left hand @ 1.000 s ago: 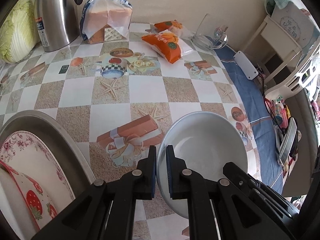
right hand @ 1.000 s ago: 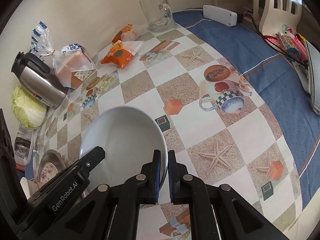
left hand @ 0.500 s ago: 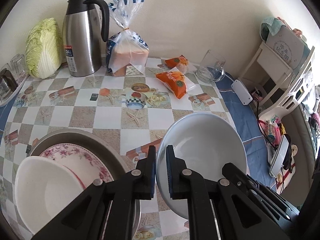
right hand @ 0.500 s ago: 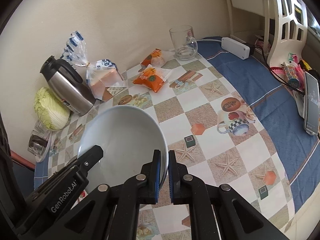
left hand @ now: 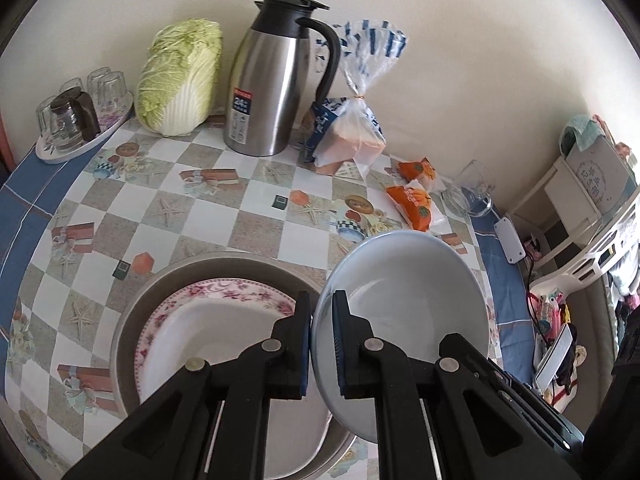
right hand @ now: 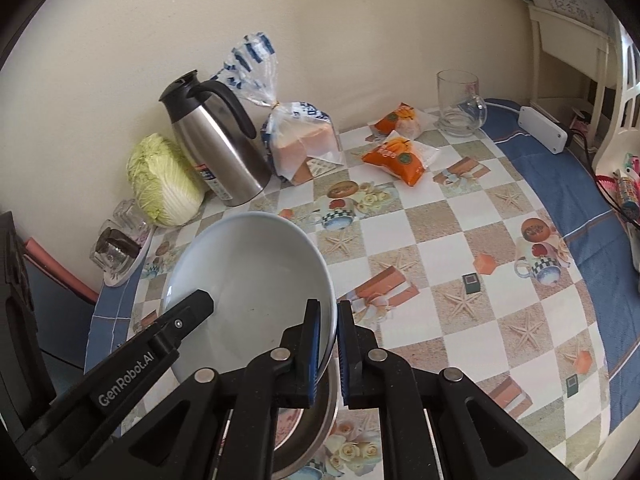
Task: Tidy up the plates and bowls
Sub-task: 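Lower the white round bowl onto the stacked bowls with both grippers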
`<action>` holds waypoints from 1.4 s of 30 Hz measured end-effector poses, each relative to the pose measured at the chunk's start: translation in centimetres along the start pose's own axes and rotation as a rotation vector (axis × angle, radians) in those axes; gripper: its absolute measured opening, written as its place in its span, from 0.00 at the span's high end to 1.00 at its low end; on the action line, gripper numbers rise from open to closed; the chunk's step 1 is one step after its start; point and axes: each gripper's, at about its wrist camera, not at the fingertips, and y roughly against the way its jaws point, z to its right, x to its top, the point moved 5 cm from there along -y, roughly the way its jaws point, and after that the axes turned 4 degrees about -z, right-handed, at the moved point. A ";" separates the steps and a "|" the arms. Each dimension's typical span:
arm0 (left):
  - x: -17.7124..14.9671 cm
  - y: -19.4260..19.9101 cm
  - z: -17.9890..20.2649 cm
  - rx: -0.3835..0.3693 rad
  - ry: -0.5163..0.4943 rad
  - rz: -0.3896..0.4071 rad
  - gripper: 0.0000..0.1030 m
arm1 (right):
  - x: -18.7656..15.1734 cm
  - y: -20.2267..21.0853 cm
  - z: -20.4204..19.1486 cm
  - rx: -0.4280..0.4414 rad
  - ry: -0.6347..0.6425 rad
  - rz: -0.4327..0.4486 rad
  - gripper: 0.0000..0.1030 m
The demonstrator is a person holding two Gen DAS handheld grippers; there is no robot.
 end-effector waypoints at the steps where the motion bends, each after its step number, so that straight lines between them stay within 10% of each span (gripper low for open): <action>1: 0.1 0.4 -0.6 -0.002 0.012 0.007 0.91 | -0.1 -0.2 -0.6 0.013 0.006 -0.007 0.91; 23: -1.1 5.1 -7.7 0.015 0.138 0.066 0.91 | -2.9 0.8 -9.0 0.058 0.172 -0.002 0.89; 42: -2.9 4.2 -9.0 0.001 0.149 0.010 0.91 | -5.6 -1.1 -8.7 0.048 0.163 -0.062 0.89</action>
